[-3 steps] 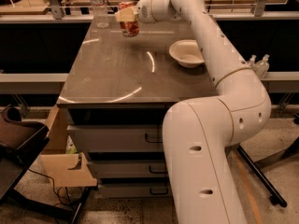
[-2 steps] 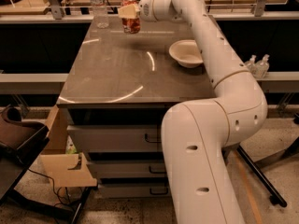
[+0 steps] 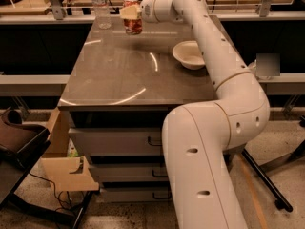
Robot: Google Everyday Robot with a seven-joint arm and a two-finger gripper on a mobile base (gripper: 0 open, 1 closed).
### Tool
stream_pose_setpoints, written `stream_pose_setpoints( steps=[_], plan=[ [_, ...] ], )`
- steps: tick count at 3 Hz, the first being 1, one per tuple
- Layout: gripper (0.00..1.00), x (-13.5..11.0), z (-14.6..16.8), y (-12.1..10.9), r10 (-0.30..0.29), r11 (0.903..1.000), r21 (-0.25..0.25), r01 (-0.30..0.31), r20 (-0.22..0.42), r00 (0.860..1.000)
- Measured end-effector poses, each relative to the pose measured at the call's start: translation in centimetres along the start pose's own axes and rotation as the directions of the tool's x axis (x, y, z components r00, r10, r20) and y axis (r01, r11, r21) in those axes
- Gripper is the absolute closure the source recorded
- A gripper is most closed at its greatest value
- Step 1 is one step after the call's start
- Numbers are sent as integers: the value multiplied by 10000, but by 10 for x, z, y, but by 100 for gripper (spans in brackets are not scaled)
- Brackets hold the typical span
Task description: Move coke can near water bottle
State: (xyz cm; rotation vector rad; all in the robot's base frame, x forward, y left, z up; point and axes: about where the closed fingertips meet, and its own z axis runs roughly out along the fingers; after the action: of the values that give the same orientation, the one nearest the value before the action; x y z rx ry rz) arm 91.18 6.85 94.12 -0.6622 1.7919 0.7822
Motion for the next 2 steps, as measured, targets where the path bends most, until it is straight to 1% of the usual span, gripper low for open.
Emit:
stream_pose_setpoints(
  steps=[1, 2],
  plan=[
    [100, -2, 4, -13, 140, 9990, 426, -148, 183, 9997],
    [100, -4, 9, -27, 205, 9948, 994, -240, 357, 9992]
  ],
)
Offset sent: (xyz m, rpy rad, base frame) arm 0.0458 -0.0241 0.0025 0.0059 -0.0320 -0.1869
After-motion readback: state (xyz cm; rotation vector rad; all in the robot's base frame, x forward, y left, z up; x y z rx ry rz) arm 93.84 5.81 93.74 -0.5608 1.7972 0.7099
